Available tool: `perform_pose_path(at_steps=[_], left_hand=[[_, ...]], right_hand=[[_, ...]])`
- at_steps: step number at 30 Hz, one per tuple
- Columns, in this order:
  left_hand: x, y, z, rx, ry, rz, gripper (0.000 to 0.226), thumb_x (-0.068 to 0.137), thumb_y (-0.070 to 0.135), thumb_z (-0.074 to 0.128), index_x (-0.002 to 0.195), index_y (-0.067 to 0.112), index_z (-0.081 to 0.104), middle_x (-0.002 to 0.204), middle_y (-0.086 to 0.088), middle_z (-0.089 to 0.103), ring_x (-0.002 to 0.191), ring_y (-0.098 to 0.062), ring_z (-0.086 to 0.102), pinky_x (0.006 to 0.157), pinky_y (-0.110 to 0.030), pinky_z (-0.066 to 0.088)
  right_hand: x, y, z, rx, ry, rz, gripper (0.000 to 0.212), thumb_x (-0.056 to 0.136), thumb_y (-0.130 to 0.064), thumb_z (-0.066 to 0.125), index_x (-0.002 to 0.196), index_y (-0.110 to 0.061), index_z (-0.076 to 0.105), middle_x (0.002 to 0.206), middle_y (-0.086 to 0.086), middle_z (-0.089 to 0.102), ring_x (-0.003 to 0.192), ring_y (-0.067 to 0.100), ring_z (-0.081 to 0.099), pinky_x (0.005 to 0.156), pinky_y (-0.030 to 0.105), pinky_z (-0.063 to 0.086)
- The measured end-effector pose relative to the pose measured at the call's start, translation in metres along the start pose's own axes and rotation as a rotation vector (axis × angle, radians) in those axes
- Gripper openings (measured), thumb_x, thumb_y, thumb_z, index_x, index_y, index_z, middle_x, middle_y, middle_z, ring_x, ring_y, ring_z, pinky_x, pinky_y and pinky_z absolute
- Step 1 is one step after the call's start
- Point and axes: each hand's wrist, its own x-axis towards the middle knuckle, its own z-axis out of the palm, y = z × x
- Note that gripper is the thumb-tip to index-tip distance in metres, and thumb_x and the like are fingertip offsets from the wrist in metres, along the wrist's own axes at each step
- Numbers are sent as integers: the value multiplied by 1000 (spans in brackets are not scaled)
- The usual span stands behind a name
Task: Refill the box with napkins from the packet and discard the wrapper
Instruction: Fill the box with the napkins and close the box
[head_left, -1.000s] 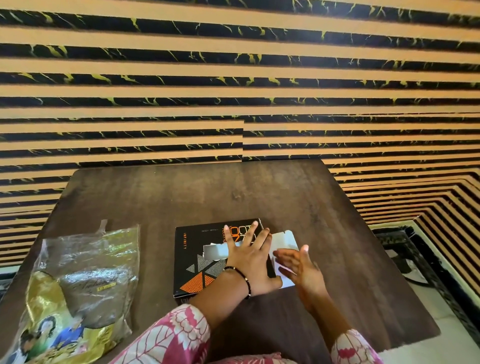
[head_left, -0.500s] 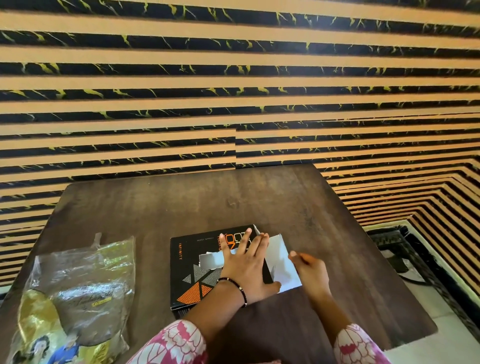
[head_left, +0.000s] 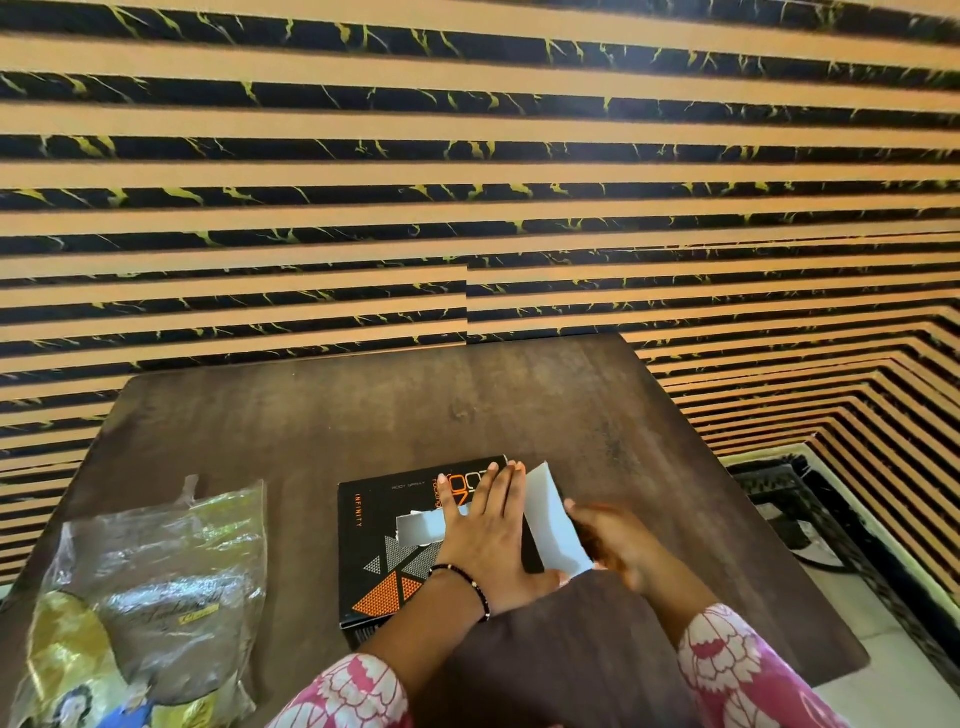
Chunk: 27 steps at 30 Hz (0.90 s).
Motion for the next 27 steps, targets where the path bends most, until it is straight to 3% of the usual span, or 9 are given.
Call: perform_pose_path(at_steps=[2,4,9,11,13,16,20,23,27], left_hand=[[0,0,0,-27,17,-2,123,56,95,8,146,14,-15,158,1,-9,145,-15,-12,106,-67,-16],[-1,-2,0,-72,42,-10,122,53,92,1,146,13,-14,158,1,-8,145,-16,-12,108,-65,-15],[-2,-5,2,-133,78,-29,108,64,82,-4,146,12,-11,159,-4,-3,145,-16,-10,111,-59,-15],[-1,-5,1,-143,76,-36,107,64,81,-8,146,12,-11,159,-4,-3,145,-15,-10,111,-57,-17],[-1,-5,0,-147,71,-35,107,64,81,-10,146,12,-11,159,-4,-3,145,-15,-10,111,-57,-17],[-1,-5,0,-153,62,-34,107,64,80,-12,147,13,-9,159,-3,1,145,-15,-8,112,-58,-15],[1,-5,-1,-176,62,-33,103,67,77,-7,147,13,-6,158,-4,5,145,-14,-5,114,-50,-16],[2,-8,-3,-279,80,-11,100,73,80,1,148,13,-1,158,-4,9,145,-12,-4,115,-41,-15],[-14,-21,-20,-449,188,31,88,78,71,9,147,17,12,157,1,14,142,-4,-5,115,-32,-9]], right_hand=[[-3,2,14,5,-43,-57,16,93,-27,54,103,-19,64,88,-4,66,82,13,61,81,32,48],[-2,6,30,82,-119,-136,21,95,-21,51,112,-20,62,98,-3,69,92,13,64,86,29,48],[-8,11,49,225,-230,-212,25,98,-20,41,118,-32,49,109,-10,64,98,4,62,78,17,53],[-7,18,52,259,-284,-261,33,98,-33,40,130,-33,50,133,-7,57,119,8,55,102,30,45],[-7,25,57,249,-297,-262,43,96,-43,39,138,-34,43,144,-4,47,130,12,47,112,40,35],[-14,26,66,223,-245,-252,47,96,-45,36,141,-33,37,143,-2,46,125,12,48,103,34,42],[-15,31,68,202,-245,-225,65,78,-64,52,137,-40,42,139,1,52,125,16,51,107,45,41],[-21,19,70,-18,-166,-317,47,97,-42,38,143,-36,32,144,0,46,130,14,45,111,40,37],[-27,8,72,-405,125,-524,51,98,-30,36,147,-23,25,155,0,28,143,15,25,118,31,20]])
